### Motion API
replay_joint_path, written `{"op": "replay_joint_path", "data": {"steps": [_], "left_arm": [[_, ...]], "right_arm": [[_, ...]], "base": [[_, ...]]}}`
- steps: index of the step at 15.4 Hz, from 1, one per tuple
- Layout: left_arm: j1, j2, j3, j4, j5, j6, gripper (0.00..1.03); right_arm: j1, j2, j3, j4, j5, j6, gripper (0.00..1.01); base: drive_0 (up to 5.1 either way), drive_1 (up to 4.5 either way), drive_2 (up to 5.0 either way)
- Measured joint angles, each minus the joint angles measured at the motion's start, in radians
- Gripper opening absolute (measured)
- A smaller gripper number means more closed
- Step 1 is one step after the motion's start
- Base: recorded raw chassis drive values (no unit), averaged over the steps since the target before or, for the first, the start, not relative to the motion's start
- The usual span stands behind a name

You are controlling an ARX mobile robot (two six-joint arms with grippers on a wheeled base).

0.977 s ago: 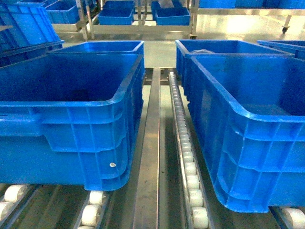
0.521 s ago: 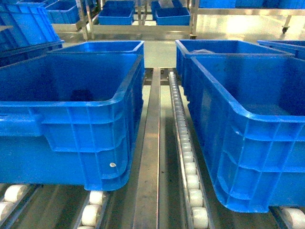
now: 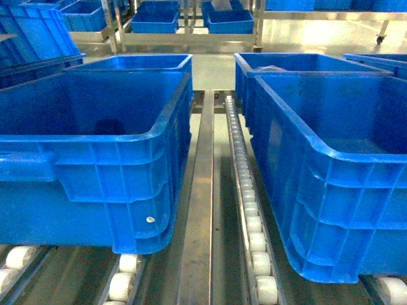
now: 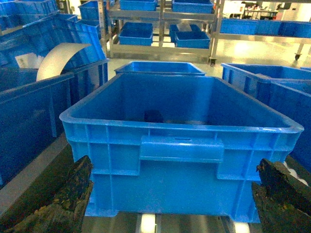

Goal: Sort blue parts and orange caps into right shelf containers

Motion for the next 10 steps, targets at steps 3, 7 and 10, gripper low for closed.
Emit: {"op": "replay_joint_path", "data": {"steps": [3,7,10], "left_arm": [[0.000,0.000,0.000,0.000,0.000,0.000,0.98],[0.000,0.000,0.000,0.000,0.000,0.000,0.98],[0.000,0.000,0.000,0.000,0.000,0.000,0.98]], "right_arm": [[0.000,0.000,0.000,0.000,0.000,0.000,0.98],[0.000,0.000,0.000,0.000,0.000,0.000,0.98],[0.000,0.000,0.000,0.000,0.000,0.000,0.98]], "base": [[0.0,0.00,0.0],[0.0,0.00,0.0],[0.0,0.00,0.0]]}}
